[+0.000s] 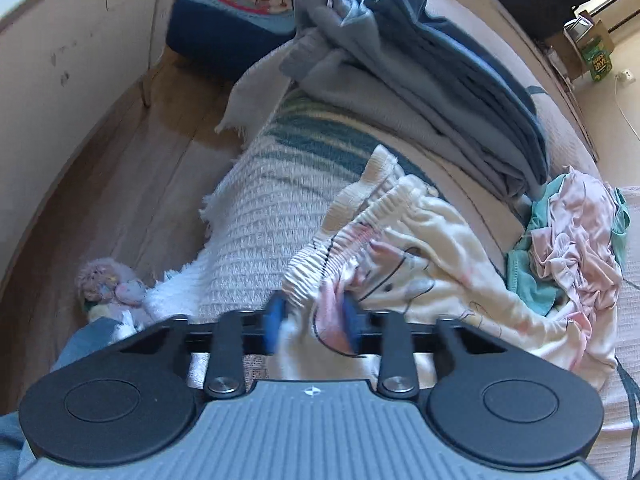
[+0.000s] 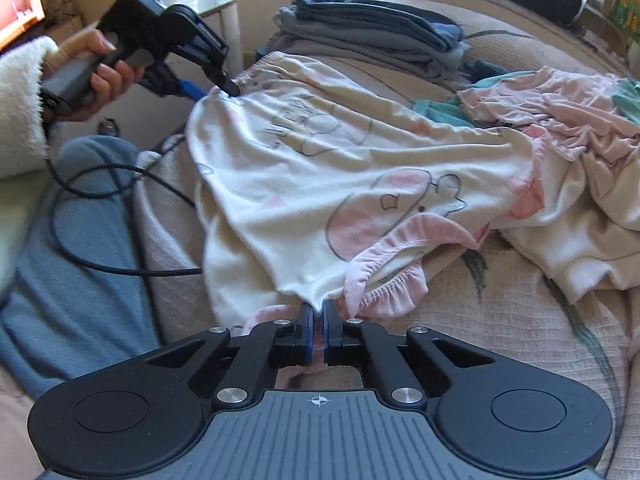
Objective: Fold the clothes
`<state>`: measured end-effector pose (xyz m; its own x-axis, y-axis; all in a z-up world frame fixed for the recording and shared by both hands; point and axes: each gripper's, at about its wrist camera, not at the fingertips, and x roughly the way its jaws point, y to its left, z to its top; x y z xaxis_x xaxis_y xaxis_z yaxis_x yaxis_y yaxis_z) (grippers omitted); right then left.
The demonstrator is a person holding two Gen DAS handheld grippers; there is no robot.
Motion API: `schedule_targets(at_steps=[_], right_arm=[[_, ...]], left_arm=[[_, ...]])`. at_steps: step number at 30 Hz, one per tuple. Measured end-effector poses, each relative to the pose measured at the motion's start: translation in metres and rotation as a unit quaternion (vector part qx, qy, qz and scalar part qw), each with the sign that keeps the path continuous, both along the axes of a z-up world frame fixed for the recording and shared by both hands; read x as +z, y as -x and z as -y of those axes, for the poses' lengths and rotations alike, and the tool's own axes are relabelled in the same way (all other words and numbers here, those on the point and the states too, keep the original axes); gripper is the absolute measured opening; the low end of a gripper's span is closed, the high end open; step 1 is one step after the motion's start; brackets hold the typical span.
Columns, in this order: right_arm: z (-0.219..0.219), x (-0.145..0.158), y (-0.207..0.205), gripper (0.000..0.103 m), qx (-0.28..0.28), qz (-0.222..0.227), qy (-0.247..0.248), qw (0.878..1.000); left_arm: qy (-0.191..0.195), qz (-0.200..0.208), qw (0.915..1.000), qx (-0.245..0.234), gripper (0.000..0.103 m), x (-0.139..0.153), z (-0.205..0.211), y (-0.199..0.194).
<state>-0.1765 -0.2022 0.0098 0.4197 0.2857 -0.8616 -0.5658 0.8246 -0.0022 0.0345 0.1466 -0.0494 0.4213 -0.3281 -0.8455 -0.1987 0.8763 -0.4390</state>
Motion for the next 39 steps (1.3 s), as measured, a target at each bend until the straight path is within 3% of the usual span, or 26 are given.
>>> schedule_targets(at_steps=[6,9,12,14,17,19,21,24,27,31,36,39], right_arm=[[0.005,0.018,0.000,0.003,0.032,-0.045,-0.040,0.998],[-0.004,-0.001,-0.001,0.003,0.046,-0.065,-0.023,0.997],[-0.014,-0.023,-0.002,0.003,0.061,-0.087,-0.004,0.994],[-0.021,-0.038,-0.003,0.004,0.070,-0.101,0.009,0.992],[-0.023,-0.048,-0.006,0.008,0.071,-0.109,0.009,0.991],[-0.024,-0.045,-0.006,0.016,0.081,-0.110,0.008,0.991],[-0.023,-0.034,-0.006,0.027,0.089,-0.108,0.007,0.990],[-0.015,-0.009,-0.010,0.033,0.084,-0.092,-0.012,0.992],[-0.012,0.019,-0.020,0.044,0.067,-0.055,-0.032,0.996],[-0.028,0.040,-0.036,0.052,0.057,0.002,-0.049,0.997],[-0.059,0.034,-0.074,0.053,0.037,0.029,-0.046,0.998],[-0.066,0.022,-0.092,0.053,0.034,0.030,-0.036,0.998]], left_arm=[[-0.049,0.051,0.9974,-0.015,0.009,0.038,0.001,0.006],[-0.108,0.059,0.9920,-0.026,0.009,0.044,0.009,0.003],[-0.162,0.045,0.9848,-0.043,0.010,0.024,0.020,-0.003],[-0.157,0.028,0.9861,-0.048,0.014,0.007,0.020,-0.006],[-0.154,0.029,0.9869,-0.039,0.030,0.004,0.011,-0.004],[-0.151,0.045,0.9873,-0.020,0.049,0.014,0.002,-0.003],[-0.130,0.062,0.9896,0.000,0.055,0.024,-0.009,-0.001],[-0.090,0.084,0.9922,0.020,0.061,0.038,-0.022,0.001],[-0.077,0.094,0.9925,0.016,0.065,0.044,-0.020,-0.003],[-0.104,0.076,0.9916,-0.014,0.066,0.030,0.000,-0.018],[-0.066,0.042,0.9959,-0.045,0.066,0.003,0.012,-0.029],[-0.045,0.034,0.9968,-0.056,0.060,-0.006,0.015,-0.031]])
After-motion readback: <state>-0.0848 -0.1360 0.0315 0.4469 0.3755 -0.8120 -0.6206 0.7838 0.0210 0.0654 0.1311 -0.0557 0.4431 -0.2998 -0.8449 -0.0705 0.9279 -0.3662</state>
